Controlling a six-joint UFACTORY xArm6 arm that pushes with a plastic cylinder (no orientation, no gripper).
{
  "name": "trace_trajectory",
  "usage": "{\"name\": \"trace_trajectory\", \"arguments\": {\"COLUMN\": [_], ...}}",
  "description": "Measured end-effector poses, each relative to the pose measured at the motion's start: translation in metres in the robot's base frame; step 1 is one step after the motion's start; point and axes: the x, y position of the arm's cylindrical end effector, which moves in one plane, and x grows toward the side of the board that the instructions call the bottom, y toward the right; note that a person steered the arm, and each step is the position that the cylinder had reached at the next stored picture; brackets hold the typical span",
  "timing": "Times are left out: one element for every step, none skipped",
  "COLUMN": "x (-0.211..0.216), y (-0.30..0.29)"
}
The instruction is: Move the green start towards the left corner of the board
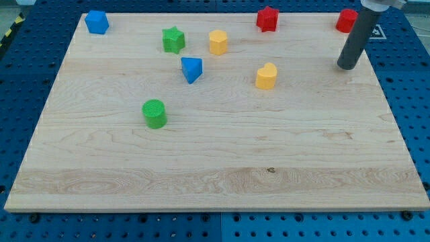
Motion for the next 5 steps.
{"name": "trace_trajectory", "arguments": {"x": [0.001, 0.005, 0.015, 0.027, 0.034], "y": [-0.008, -0.019, -0.035, -0.058, -0.08]}}
